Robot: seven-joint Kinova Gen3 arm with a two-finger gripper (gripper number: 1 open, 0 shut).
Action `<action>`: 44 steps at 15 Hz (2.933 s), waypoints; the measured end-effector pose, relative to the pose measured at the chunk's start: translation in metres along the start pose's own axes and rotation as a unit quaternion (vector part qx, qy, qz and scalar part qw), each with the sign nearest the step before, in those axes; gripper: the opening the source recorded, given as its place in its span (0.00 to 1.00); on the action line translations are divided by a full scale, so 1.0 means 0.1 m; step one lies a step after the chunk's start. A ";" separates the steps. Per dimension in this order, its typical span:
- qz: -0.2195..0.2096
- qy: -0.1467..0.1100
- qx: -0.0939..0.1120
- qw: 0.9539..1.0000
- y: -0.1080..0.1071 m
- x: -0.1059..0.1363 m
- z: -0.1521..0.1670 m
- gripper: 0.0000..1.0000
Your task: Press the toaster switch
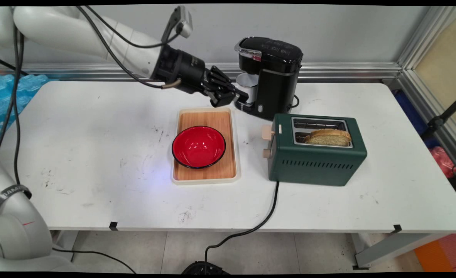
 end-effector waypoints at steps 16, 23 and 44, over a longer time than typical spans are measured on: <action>0.005 0.003 -0.011 1.000 0.11 -0.36 0.59 0.00; -0.008 -0.004 -0.015 1.000 0.09 -0.44 0.78 0.00; -0.025 -0.018 -0.031 0.999 0.12 -0.55 1.07 0.00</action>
